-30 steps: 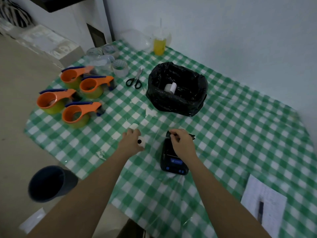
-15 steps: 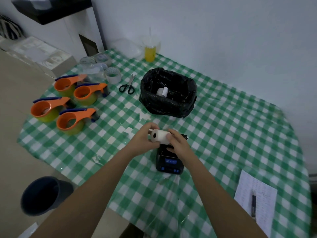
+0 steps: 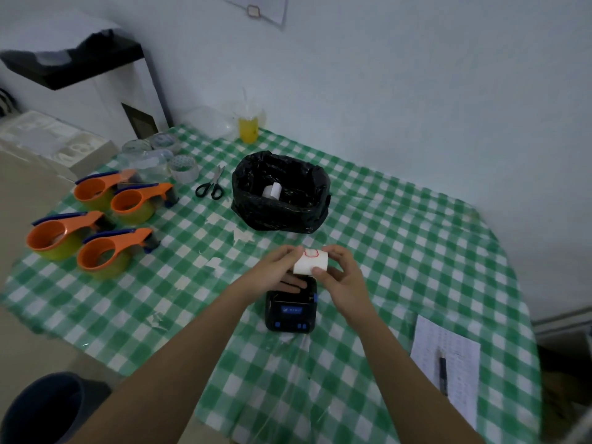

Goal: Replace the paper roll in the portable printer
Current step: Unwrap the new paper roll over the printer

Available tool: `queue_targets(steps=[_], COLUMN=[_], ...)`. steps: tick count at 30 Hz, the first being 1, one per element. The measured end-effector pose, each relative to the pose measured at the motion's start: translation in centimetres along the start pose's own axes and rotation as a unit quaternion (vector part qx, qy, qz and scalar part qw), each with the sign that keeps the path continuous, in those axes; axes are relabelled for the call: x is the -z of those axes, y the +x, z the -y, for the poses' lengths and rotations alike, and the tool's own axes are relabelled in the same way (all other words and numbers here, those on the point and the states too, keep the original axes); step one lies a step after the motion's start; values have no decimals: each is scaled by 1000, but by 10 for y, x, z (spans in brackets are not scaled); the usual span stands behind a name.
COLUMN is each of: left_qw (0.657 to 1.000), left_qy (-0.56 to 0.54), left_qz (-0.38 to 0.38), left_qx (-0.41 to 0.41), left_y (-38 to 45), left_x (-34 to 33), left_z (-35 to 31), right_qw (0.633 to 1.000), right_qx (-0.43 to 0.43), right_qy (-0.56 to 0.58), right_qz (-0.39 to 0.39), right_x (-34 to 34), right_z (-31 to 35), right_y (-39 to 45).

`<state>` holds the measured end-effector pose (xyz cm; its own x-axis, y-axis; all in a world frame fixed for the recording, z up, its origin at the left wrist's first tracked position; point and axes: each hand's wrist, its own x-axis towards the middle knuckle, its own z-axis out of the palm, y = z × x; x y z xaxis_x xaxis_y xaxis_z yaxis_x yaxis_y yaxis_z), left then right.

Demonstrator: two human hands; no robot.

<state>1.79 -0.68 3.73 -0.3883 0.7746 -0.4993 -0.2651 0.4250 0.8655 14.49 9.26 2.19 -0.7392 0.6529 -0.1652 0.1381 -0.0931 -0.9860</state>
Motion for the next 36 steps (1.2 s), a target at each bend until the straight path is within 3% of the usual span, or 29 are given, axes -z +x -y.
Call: queue_targets(steps=[6,10,15,23,31,36], left_qw=[998,993,981,967,983,993], left_qy=[-21,32,121,186,103,30], left_qz=[-5,-4,-25,-41,-40,-62], left_qx=[-61,-111,-150,-172,-143,-99], left_y=[0,-2,-6,-6,10,24], left_x=[-5,-3,0,2,7,18], left_z=[-1,0,-1,-2,2,3], right_qw=[997,974,958,968,984,980], right_qx=[44,85,99,60,62,89], right_qy=[-69,-210,-269,-245,-164,-169], right_qz=[5,-12,-12,-5,-44,-59], right_x=[9,13,11,7,3,-5], right_z=[13,22,28,27,22,18], right_y=[-1,4,6,11,23,35])
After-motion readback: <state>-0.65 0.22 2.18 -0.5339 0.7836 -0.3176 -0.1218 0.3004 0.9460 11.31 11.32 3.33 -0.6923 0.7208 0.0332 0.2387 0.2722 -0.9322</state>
